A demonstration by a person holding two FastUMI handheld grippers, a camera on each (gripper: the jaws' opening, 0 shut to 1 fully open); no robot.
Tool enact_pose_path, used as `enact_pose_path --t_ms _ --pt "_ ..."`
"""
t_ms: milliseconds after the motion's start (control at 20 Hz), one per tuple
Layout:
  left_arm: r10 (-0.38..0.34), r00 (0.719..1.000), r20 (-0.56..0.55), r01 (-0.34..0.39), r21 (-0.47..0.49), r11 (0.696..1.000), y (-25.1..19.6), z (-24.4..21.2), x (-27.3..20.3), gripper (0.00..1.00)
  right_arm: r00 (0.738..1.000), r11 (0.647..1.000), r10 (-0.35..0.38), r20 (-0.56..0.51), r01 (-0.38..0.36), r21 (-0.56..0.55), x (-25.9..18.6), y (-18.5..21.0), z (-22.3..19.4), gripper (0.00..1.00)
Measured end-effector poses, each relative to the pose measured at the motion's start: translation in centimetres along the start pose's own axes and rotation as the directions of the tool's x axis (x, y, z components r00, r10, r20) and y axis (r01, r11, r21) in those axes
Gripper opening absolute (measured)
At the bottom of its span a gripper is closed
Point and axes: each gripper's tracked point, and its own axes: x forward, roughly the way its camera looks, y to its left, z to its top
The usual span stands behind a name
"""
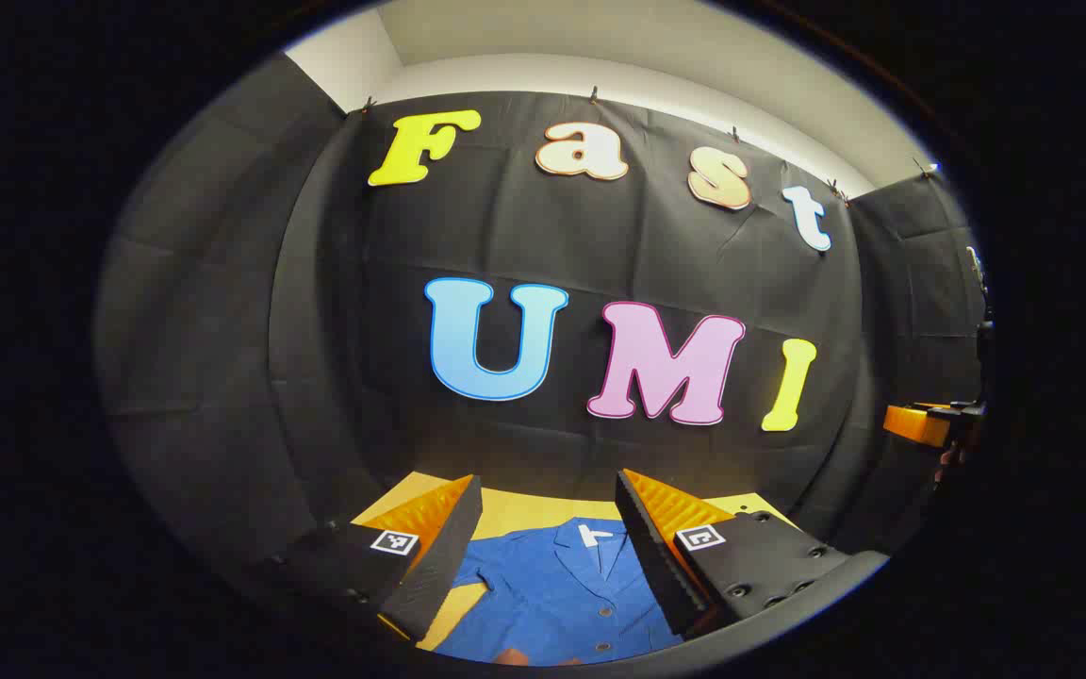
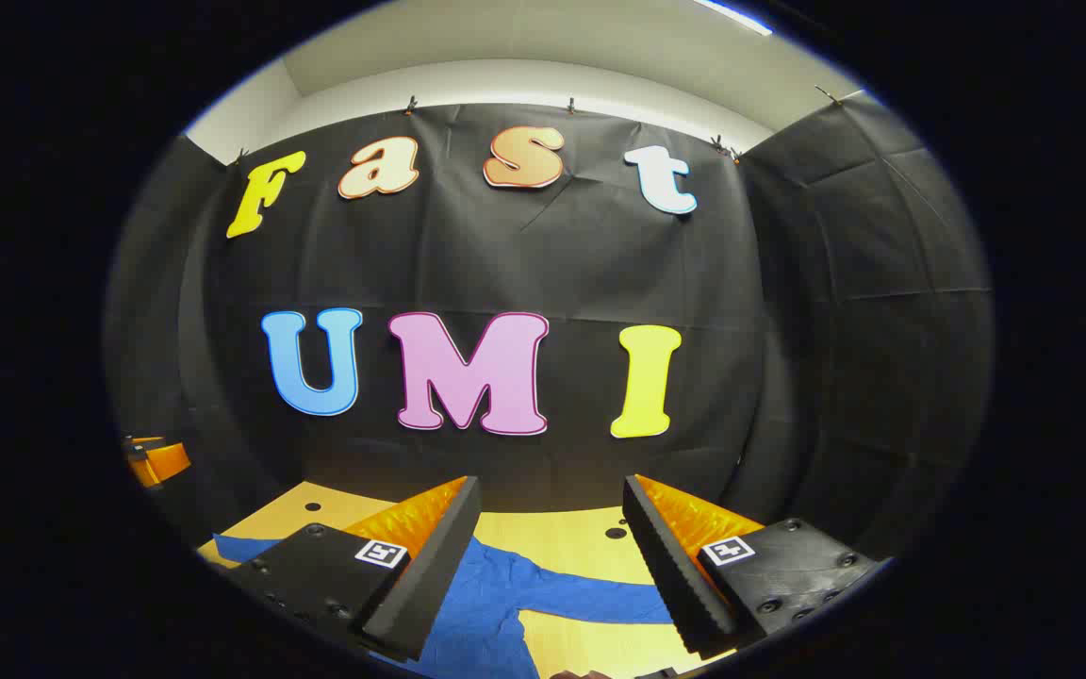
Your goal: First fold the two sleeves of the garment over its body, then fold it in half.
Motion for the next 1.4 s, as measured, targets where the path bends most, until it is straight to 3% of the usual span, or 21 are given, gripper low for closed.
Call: enact_pose_path --t_ms 250,350,950,1200,1400 --pt "0.017 1.000 0.003 -0.017 -0.002 1.000 1.1 0.2 -0.7 0.82 1.000 1.000 0.012 0.001 -0.012 0.020 0.1 0.9 0.2 0.97" --pt "0.024 1.000 0.010 -0.024 0.004 1.000 1.4 0.5 -1.0 0.82 0.999 0.999 0.033 0.007 -0.033 0.005 -0.2 1.8 0.4 1.00" --pt "0.057 0.998 0.000 -0.057 0.009 0.998 3.2 1.0 -1.9 0.84 0.996 0.993 0.090 0.017 -0.088 -0.078 1.3 3.0 1.7 0.96" --pt "0.053 0.999 -0.010 -0.053 -0.020 0.998 3.6 0.0 -2.1 0.82 0.992 0.995 0.104 -0.077 -0.104 0.008 4.4 1.3 1.2 0.96" --pt "0.064 0.998 -0.026 -0.064 -0.028 0.998 4.2 -0.8 -2.0 0.82 0.960 0.993 0.100 -0.262 -0.081 0.086 7.1 -1.9 -2.9 0.95"
